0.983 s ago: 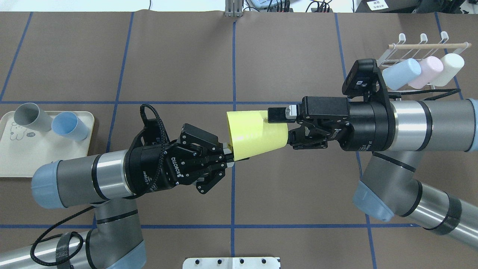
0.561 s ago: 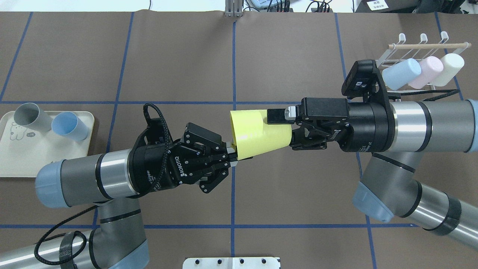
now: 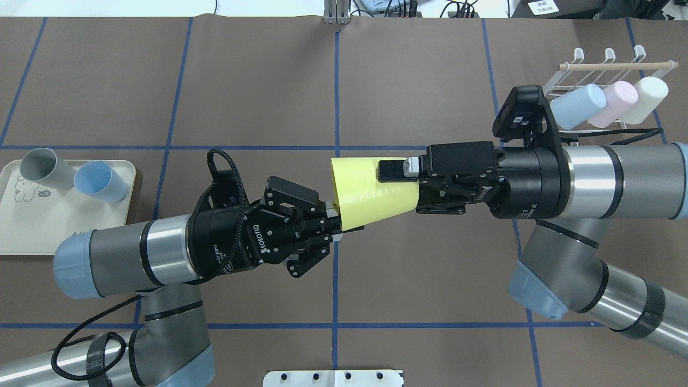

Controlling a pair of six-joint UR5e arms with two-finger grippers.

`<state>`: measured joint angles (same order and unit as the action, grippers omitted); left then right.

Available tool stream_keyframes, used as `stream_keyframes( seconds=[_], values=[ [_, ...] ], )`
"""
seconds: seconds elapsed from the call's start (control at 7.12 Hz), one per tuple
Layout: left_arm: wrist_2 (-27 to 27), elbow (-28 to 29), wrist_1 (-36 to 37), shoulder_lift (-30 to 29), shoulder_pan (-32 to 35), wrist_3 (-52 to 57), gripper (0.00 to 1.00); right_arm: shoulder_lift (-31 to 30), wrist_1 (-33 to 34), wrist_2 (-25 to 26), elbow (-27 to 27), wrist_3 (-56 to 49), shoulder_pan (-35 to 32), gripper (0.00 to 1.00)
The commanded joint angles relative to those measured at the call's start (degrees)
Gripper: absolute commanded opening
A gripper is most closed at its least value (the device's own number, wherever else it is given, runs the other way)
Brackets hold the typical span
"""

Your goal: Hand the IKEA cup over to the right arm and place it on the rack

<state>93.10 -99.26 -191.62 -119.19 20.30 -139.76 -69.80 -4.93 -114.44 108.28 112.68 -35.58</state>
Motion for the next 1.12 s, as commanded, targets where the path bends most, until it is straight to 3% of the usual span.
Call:
stream_keyframes(
  seconds=[0.0, 0.14, 0.42, 0.7, 0.98],
  values=[
    [-0.11, -0.67, 0.28, 0.19, 0.26, -0.16, 1.0, -0.08, 0.0, 0.0, 0.09, 0.09, -0.1, 0.3],
    [-0.98, -0.94, 0.2, 0.97, 0.79, -0.16, 1.0, -0.25, 0.0, 0.26, 0.27, 0.26, -0.19, 0.29],
    [-0.73, -2.96, 0.2, 8.68, 4.81, 0.72, 0.99, -1.12, 0.09, 2.01, 0.27, 0.53, -1.33, 0.29],
    [-0.11, -2.09, 0.63, 11.43, 10.87, 1.16, 0.99, -5.5, 0.88, 2.46, -0.43, -0.52, -4.66, 0.3],
    [7.4, -0.76, 8.41, 11.53, 17.72, 10.41, 0.99, -5.7, 1.32, -1.72, -8.21, -4.71, -14.9, 0.31]
  ],
)
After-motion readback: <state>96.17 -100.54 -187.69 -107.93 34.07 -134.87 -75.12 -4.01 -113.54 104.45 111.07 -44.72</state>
